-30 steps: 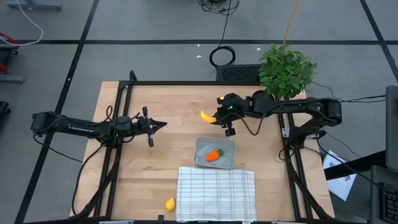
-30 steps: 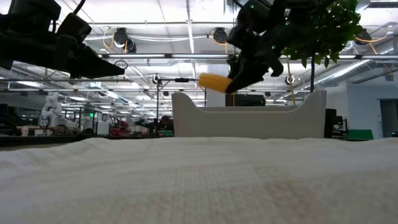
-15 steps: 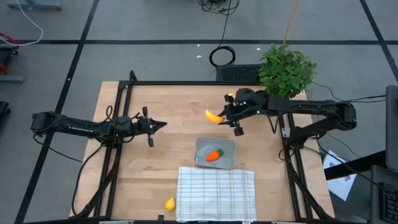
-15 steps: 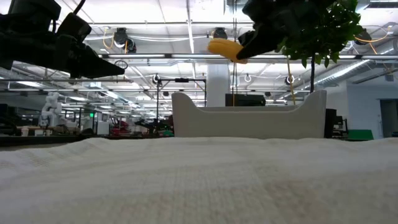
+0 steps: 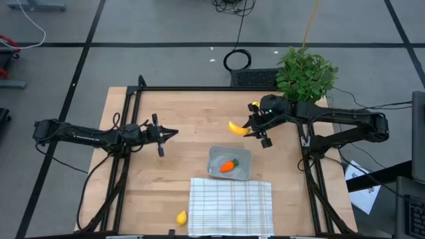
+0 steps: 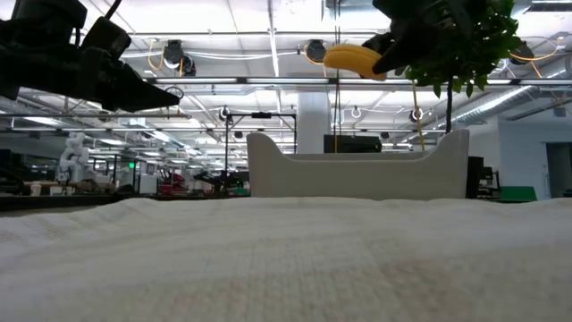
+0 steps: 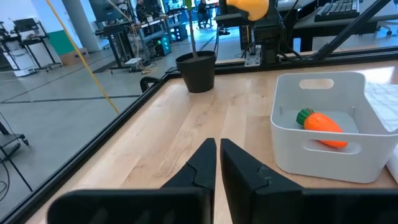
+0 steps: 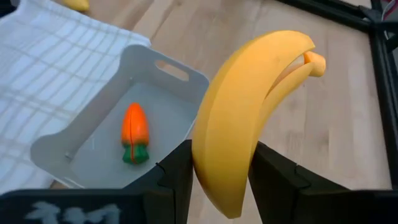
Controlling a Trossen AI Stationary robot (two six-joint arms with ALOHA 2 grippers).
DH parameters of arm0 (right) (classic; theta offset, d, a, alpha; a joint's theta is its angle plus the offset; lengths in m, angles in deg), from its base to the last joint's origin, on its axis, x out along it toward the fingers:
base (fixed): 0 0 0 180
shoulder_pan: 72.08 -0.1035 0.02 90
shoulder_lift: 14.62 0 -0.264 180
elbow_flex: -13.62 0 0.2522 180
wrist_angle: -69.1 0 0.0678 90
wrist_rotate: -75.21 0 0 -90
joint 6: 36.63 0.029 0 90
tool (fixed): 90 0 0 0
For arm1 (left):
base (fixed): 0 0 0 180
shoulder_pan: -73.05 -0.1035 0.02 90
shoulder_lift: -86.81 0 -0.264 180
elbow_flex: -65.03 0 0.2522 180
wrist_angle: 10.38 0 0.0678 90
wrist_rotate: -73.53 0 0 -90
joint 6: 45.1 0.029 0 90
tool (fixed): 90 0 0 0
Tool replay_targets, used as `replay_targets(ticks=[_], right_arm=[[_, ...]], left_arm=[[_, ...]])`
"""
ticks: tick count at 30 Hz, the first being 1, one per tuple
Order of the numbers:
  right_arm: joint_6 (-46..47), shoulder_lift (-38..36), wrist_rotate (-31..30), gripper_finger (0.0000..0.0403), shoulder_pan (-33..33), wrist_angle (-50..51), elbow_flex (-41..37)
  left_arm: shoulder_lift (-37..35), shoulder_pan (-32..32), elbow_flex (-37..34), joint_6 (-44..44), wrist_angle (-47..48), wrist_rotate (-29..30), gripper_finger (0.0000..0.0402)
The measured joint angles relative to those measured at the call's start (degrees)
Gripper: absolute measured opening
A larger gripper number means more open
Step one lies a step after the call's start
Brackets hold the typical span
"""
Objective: Pick and placing Produce into tupperware
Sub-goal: Put the yellow banana into the gray bin
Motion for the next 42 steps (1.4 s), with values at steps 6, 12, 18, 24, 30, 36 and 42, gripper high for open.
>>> replay_targets(ticks=[6, 12, 18, 24, 30, 36, 42], right_arm=[[0.0, -1.9, -0.1, 0.0125, -0.2, 1.2, 0.0], [-1.5, -3.0, 0.0, 0.0125, -0.2, 2.8, 0.0], [-1.4, -3.0, 0.1, 0.0125, -0.2, 5.3, 0.0], [-0.7, -3.4, 0.1, 0.0125, -0.2, 6.3, 0.0], [-0.4, -3.3, 0.1, 0.0125, -0.2, 7.9, 0.0], [0.0, -3.3, 0.1, 0.0125, -0.7, 8.1, 0.0], [0.0, -3.3, 0.1, 0.0125, -2.5, 7.4, 0.0]], left_arm=[[0.0, 0.0, 0.0, 0.0, 0.0, 0.0, 0.0011], [0.0, 0.0, 0.0, 0.0, 0.0, 0.0, 0.0003], [0.0, 0.0, 0.0, -0.5, 0.1, 0.0, 0.0022], [0.0, 0.0, 0.0, -0.6, 0.2, 0.0, 0.0022], [0.0, 0.0, 0.0, -0.6, 0.3, 0.0, 0.0005], [0.0, 0.0, 0.0, -0.6, 0.3, 0.0, 0.001], [0.0, 0.0, 0.0, -1.3, 0.2, 0.0, 0.0027]])
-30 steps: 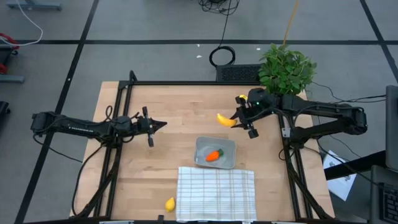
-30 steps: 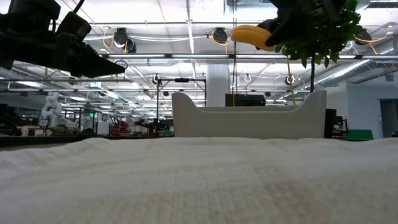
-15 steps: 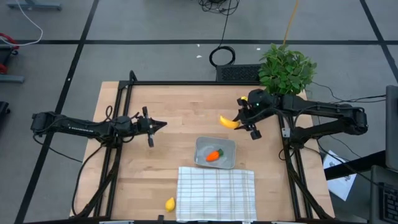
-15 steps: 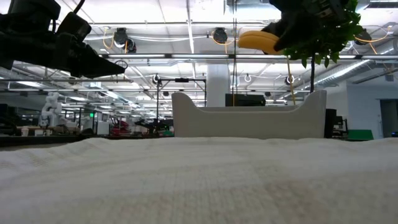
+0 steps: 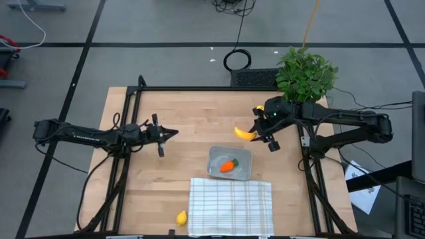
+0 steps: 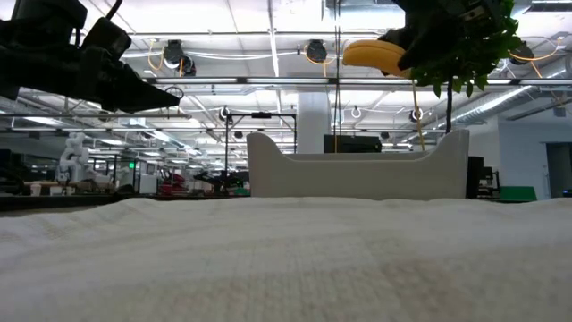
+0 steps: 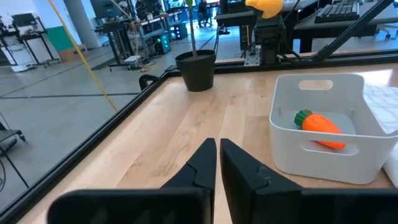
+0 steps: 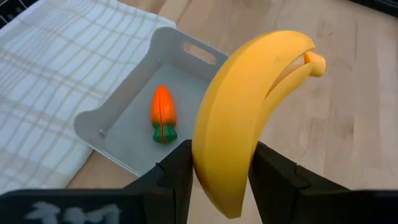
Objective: Pick and placing Produce into tupperware
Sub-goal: Put the yellow banana into the gray bin
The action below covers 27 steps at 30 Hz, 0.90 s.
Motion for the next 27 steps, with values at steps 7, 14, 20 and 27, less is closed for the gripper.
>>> replay_targets(ticks=[7, 14, 20, 27], right_arm=[[-0.1, 0.0, -0.1, 0.0125, -1.2, -0.9, 0.0], [-1.4, 0.0, -0.2, 0.0125, -1.4, -0.9, 0.0], [-1.4, 0.0, -0.2, 0.0125, -1.4, -0.9, 0.0], [-1.1, 0.0, -0.2, 0.0125, -1.4, -1.1, 0.0]], left_arm=[[0.0, 0.0, 0.0, -0.9, -2.3, 0.1, 0.0018], [0.0, 0.0, 0.0, 0.9, -6.3, 0.2, 0.0008], [0.0, 0.0, 0.0, 2.1, -8.4, 0.3, 0.0029], [0.0, 0.0, 0.0, 2.1, -8.4, 0.3, 0.0031]])
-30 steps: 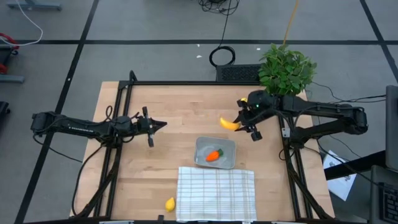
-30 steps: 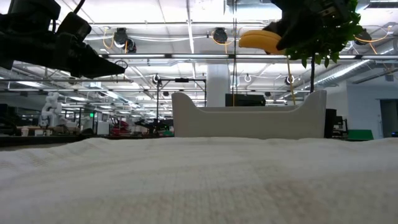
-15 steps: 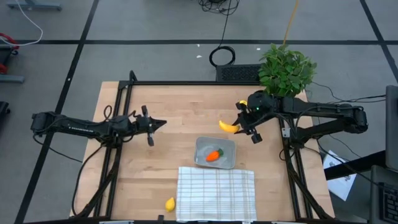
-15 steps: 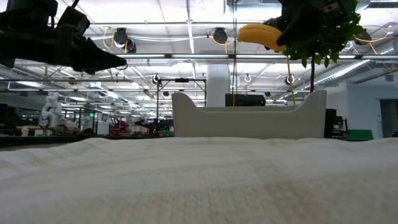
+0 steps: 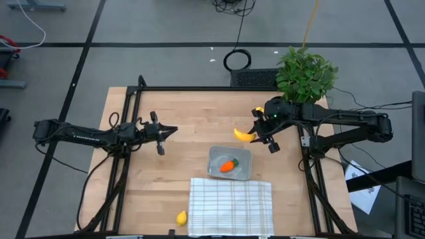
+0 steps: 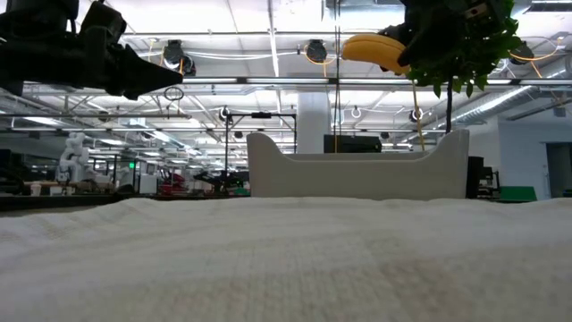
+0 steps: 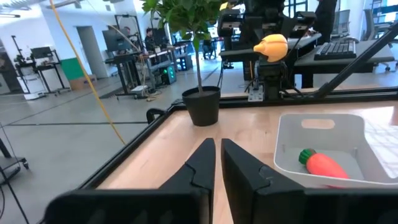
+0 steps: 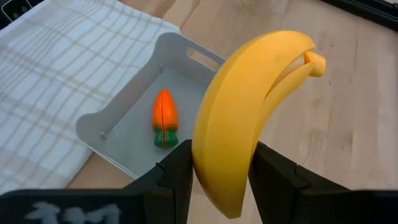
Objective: Pick and placing Produce into tupperware
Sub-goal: Put the yellow banana into the gray bin
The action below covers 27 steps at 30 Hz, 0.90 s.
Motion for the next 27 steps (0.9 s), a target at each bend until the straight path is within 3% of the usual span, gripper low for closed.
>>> replay_targets(ticks=[11, 27], right_arm=[[0.0, 1.3, 0.0, 0.0125, 0.0, -4.0, 0.0], [-5.0, 15.5, 1.2, 0.0125, -0.9, -12.9, 0.0]], left_arm=[[0.0, 0.0, 0.0, 0.0, 0.0, 0.0, 0.0031], [0.0, 0.1, 0.0, -0.3, 0.7, -0.3, 0.0031]])
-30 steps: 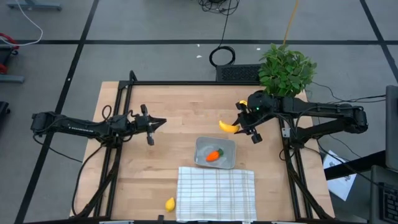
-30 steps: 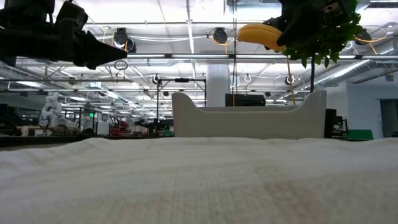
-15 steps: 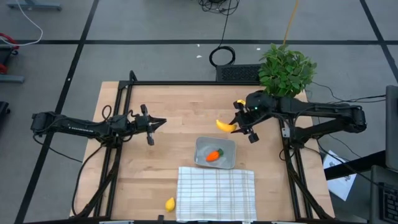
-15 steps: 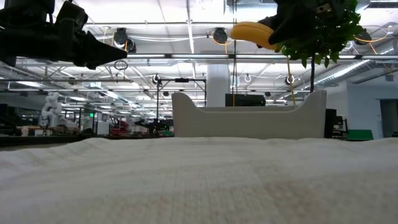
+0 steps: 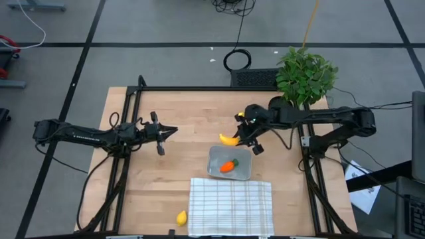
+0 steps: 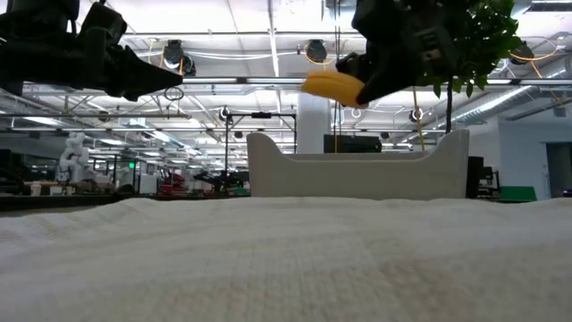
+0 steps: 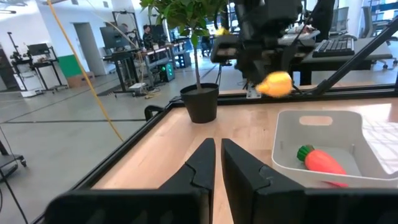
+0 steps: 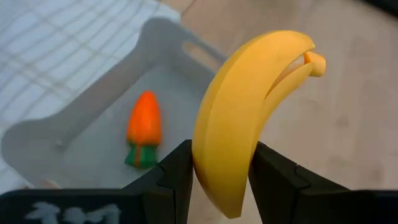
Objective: Pick and placing Produce into tupperware
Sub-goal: Put the yellow banana into the gray bin
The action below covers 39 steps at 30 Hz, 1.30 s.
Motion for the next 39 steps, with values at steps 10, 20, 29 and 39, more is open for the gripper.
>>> replay_targets(ticks=[10, 20, 29, 39], right_arm=[[-1.2, 3.6, 0.1, 0.0125, -3.9, -0.9, 0.0], [-1.5, 4.0, 0.2, 0.0125, -6.3, -1.7, 0.0], [-1.1, 4.1, 1.6, 0.0125, -6.8, -1.4, -0.7], [0.2, 4.1, 4.6, 0.0125, -7.0, -4.4, -4.0]], left_arm=[[0.0, 0.0, 0.0, -0.4, 0.1, -0.2, 0.0031], [0.0, 0.0, 0.0, -1.3, 0.1, -0.2, 0.0031], [0.0, 0.0, 0.0, -1.5, 0.0, -0.2, 0.0031], [0.0, 0.0, 0.0, -1.5, 0.0, -0.2, 0.0031]])
